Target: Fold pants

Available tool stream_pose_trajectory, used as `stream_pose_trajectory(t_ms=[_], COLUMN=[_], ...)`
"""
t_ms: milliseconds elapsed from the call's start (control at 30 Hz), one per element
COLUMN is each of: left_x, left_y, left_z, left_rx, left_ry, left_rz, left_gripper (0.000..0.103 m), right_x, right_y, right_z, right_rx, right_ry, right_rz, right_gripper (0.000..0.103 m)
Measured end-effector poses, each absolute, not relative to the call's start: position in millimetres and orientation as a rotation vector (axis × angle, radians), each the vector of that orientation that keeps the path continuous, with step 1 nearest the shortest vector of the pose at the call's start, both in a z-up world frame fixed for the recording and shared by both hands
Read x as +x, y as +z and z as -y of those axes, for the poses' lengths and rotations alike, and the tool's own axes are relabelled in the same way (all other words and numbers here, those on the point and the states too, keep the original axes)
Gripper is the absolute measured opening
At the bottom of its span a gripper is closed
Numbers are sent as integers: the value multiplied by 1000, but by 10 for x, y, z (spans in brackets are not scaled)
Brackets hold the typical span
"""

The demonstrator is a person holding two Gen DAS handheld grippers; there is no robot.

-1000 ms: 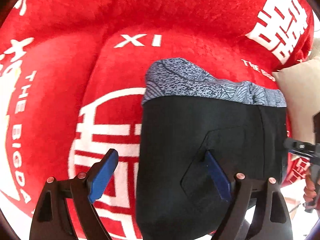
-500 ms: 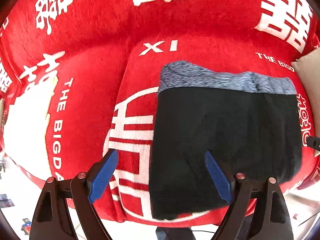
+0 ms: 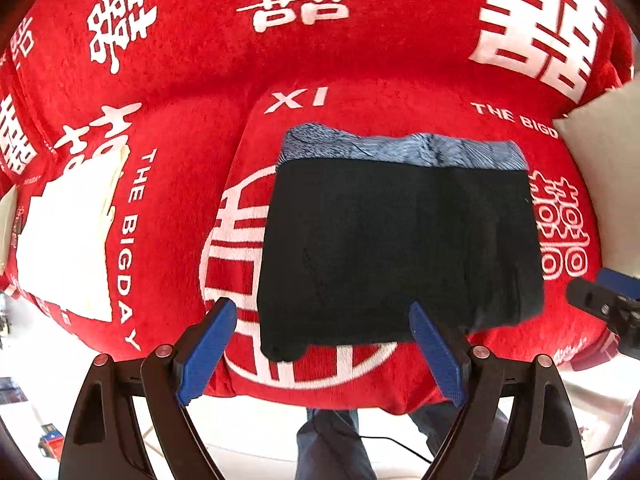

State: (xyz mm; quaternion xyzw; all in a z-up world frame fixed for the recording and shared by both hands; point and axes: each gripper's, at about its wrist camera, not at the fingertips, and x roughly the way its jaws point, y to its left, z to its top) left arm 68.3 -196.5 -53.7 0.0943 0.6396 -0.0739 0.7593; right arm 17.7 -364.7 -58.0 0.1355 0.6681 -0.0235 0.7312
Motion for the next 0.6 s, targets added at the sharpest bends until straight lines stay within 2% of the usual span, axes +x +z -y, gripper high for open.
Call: stream_pose_trajectory(t_ms=[233, 300, 400, 600], left_x=[494, 457, 399, 318], left_y=[-428, -403, -355, -310], left_z=[1883, 1838, 1786, 1717], left_rx=[238, 241, 257, 278], left_ry=[-232, -248, -272, -303], left_rz=[-1405, -1403, -1388, -1392], left_gripper=[89, 103, 103, 103], right_x=[75, 36, -17, -108], right_y=[-440, -390, -315, -190], right_z=[3338, 3260, 3180, 3007], right_rx=[301, 280, 279, 252], right_ry=[-82, -107, -132, -168], right_rz=[-1446, -1434, -1415, -1392], right_gripper=[86, 90, 103, 103])
